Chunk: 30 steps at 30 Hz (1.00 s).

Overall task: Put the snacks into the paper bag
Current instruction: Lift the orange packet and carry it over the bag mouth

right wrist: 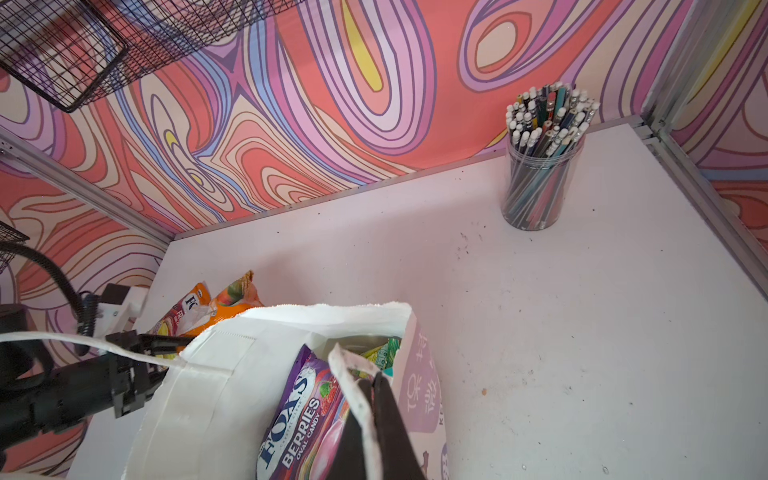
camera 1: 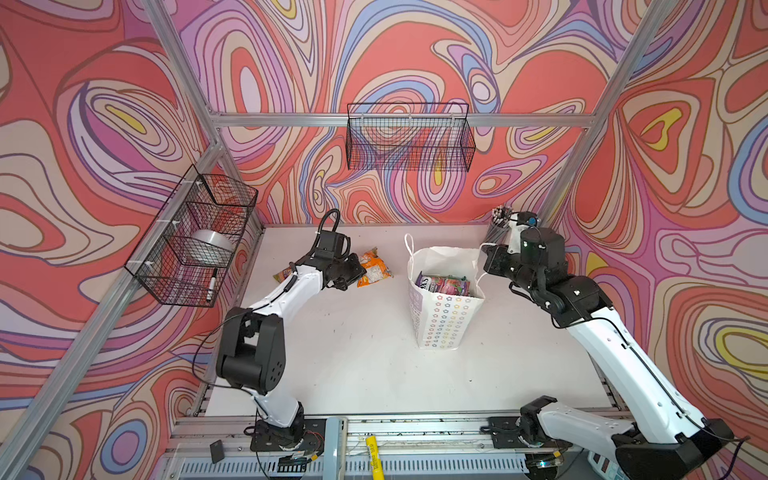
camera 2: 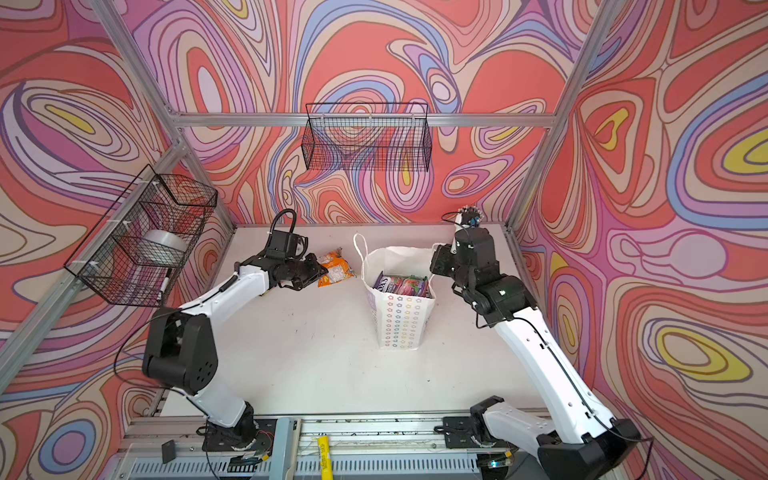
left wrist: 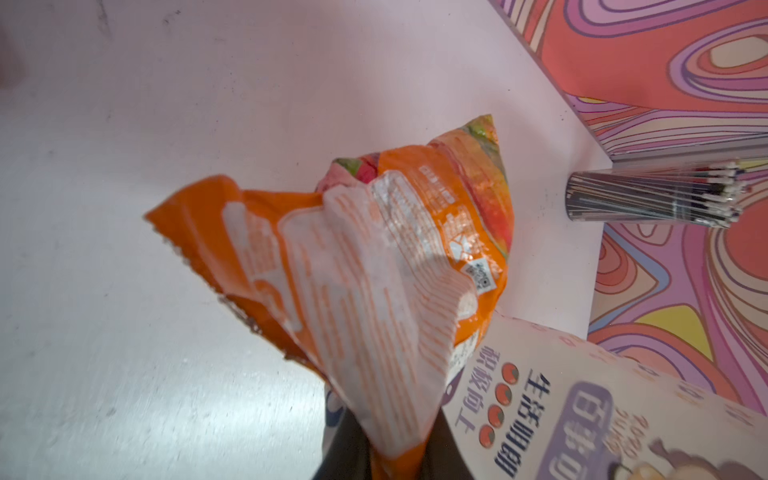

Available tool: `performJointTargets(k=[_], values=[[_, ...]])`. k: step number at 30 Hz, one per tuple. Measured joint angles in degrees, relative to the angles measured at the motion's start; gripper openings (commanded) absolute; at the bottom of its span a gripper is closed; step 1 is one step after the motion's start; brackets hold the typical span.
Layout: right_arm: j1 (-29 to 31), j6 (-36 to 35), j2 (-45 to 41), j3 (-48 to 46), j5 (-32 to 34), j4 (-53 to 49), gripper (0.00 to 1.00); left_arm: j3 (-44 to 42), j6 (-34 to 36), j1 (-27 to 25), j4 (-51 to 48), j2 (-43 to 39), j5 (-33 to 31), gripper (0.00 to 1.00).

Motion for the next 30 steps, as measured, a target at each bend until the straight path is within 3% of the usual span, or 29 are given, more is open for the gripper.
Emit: performJointTargets(k=[9,14,18,25,30], values=[[0.0,0.0,-1.3,-1.4,-2.7,0.5,0.0,-0.9,1.0,0.0,-11.3,-19.8,-0.4,0.14],[0.0,0.1,-1.5,-1.6,-4.1,0.7,0.0,5.3,1.3,-0.5,-19.2,-27.0,-0.7,0.13],[0.0,0.1,-1.5,-1.6,-4.9,1.0,0.0,9.0,0.5,-6.3,-21.1,-32.4,-2.4,0.13],[0.0,-0.2,-0.2,-0.5,-6.1,1.7,0.0,23.8,0.5,-16.2,-26.2,-28.7,-6.2,0.12],[0.0,-0.3,0.2,0.2,-7.4,1.9,0.0,33.4,1.8,-28.1,-27.1,-20.0,-10.9,0.12]])
